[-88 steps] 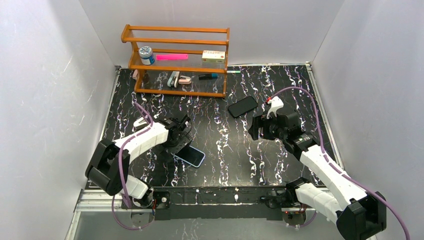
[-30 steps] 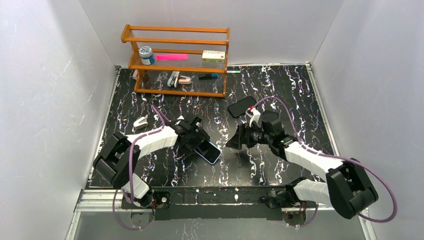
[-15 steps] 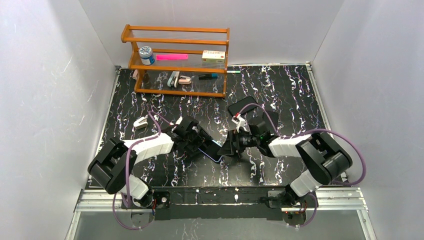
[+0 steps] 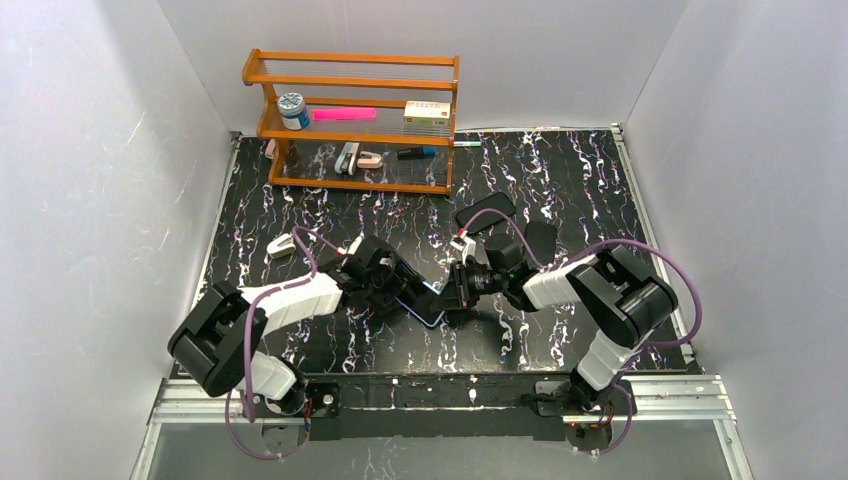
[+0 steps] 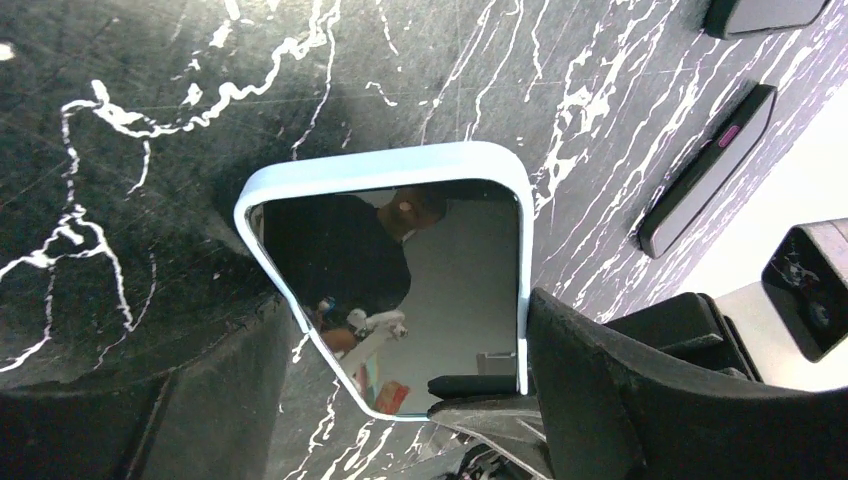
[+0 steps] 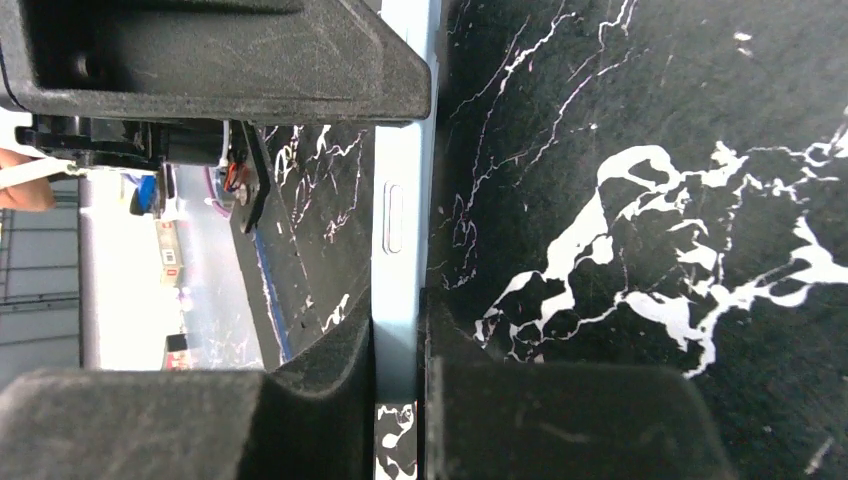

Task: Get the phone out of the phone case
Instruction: Pick up the phone at the center of the board.

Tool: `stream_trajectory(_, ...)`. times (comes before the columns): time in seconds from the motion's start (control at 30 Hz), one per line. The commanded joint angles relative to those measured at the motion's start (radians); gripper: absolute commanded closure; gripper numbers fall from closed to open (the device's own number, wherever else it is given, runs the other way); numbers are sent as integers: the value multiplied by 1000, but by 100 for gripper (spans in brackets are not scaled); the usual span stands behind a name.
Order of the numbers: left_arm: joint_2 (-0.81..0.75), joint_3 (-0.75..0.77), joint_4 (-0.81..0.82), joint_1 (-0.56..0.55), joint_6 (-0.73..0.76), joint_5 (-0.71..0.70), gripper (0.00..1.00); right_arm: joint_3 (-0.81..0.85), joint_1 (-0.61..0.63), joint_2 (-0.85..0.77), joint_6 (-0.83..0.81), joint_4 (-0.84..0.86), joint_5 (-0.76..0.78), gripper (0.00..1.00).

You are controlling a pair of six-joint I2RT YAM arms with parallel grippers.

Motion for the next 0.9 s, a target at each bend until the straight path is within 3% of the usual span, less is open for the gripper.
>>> stream_trajectory(0.0, -62, -28, -57, -7, 67, -32, 76, 47, 10, -38, 8, 94, -58, 99)
stream_trajectory(0.2, -162, 2, -75, -5, 172, -102, 10, 56, 9, -125, 18, 45, -16, 99)
stream_trajectory(0.23, -178, 8, -86, -5, 197, -123, 3, 57, 9, -142, 24, 39, -8, 99)
stream_trajectory(0.63, -401, 88, -162, 51, 505, -212, 2, 46, -23, -366, 106, -77, 143, 99)
stream_trajectory(0.87, -434, 214, -254, 60, 663, -189, 2, 37, -74, -460, 191, -91, 186, 99)
